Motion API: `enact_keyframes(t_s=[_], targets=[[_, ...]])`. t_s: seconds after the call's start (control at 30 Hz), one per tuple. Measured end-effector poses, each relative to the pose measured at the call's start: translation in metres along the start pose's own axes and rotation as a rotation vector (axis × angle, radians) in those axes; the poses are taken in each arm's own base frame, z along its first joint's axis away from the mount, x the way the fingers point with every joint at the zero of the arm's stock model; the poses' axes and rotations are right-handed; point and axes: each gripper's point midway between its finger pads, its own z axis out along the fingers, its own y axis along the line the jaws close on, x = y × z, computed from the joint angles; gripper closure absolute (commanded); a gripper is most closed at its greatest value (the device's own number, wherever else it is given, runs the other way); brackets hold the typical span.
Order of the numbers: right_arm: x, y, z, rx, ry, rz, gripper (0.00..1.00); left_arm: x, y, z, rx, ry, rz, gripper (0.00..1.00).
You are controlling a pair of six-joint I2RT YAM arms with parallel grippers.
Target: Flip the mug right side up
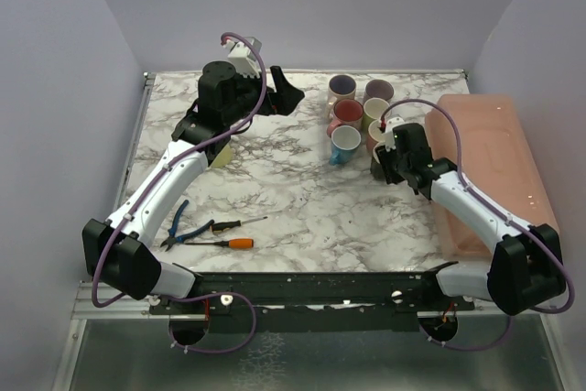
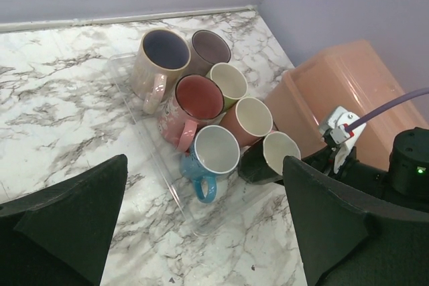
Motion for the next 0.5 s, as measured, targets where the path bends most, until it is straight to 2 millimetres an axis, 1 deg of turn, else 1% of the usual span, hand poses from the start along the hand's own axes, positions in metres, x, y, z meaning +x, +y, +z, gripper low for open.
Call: enact_keyframes(t_s=[0.07, 0.1, 0.17, 0.23, 0.33, 0.47, 0.5], targets=[[-0.002, -0.002, -0.002, 0.008, -0.007, 0.003, 0.35, 0.000, 0.002, 0.000, -0.011, 0.000, 0.002, 0.03], [-0.003, -0.002, -0.003, 0.008, -0.011, 0.007, 0.33, 0.001, 0.004, 0.000, -0.020, 0.001, 0.002, 0.03], [-0.009, -0.003, -0.007, 0.005, -0.021, 0.010, 0.31, 0.002, 0.010, 0.000, -0.050, 0.001, 0.002, 0.03], [-0.019, -0.004, -0.014, 0.001, -0.045, 0.018, 0.29, 0.001, 0.018, -0.001, -0.099, -0.006, 0.002, 0.03], [-0.043, -0.006, -0.028, -0.014, -0.110, 0.038, 0.29, -0.001, 0.038, -0.004, -0.209, -0.029, 0.001, 0.03], [-0.078, -0.007, -0.050, -0.044, -0.208, 0.081, 0.28, -0.001, 0.076, -0.015, -0.424, -0.059, 0.002, 0.03], [-0.086, -0.006, -0.055, -0.055, -0.230, 0.096, 0.28, 0.001, 0.090, -0.020, -0.497, -0.066, 0.001, 0.02]])
